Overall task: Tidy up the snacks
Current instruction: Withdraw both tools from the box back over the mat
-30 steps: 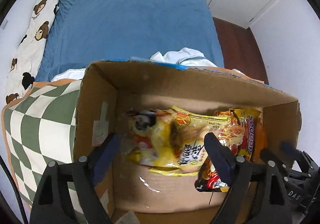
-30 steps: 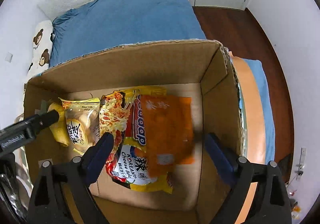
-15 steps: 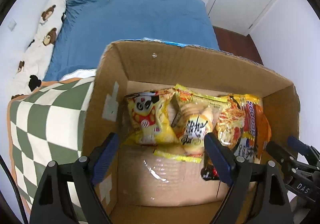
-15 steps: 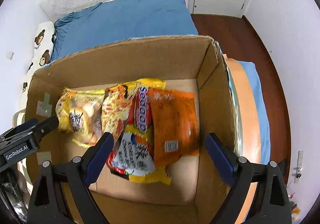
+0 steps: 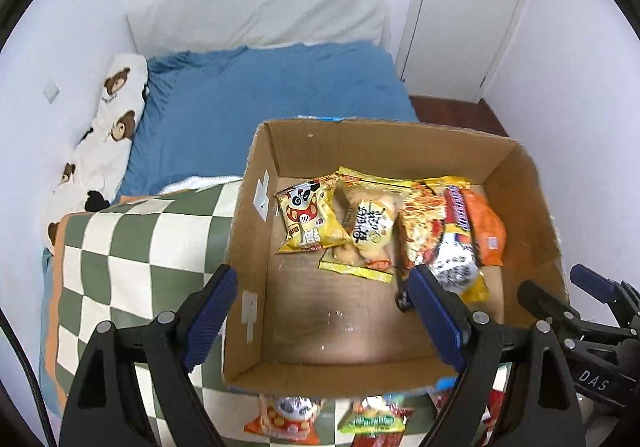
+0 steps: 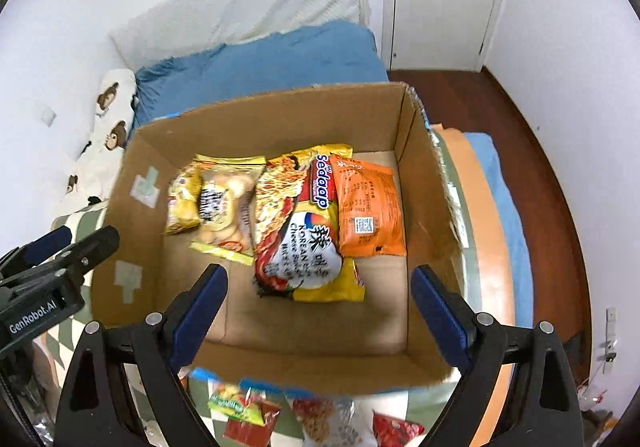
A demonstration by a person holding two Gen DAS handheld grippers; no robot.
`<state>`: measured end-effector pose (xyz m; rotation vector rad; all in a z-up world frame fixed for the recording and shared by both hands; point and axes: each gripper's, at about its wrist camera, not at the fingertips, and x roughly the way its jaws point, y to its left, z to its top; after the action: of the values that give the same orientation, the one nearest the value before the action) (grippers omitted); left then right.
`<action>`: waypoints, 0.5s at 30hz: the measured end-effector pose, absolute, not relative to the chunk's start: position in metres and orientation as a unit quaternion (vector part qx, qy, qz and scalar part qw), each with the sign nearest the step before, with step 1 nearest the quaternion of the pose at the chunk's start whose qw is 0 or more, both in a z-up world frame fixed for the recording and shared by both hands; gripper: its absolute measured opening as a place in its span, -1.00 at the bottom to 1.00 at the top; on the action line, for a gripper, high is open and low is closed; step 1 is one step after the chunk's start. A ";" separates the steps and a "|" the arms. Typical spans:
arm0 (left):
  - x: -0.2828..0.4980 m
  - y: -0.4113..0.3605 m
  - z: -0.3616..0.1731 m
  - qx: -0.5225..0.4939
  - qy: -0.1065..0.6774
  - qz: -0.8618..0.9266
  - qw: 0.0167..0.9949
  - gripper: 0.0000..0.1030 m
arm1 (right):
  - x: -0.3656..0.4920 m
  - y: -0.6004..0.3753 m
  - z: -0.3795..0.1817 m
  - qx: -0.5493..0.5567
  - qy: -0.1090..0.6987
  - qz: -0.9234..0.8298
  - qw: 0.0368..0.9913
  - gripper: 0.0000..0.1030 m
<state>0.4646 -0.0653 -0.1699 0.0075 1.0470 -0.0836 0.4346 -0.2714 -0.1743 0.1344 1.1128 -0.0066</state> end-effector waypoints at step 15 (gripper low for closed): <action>0.361 -0.068 -0.134 -0.007 0.454 -0.064 0.889 0.69 | 0.321 -0.266 -0.113 0.075 0.476 0.004 0.876 0.84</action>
<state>0.3614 -0.0682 -0.1336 -0.0137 0.9434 -0.1336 0.3206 -0.2662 -0.1127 0.1570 0.9939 0.0089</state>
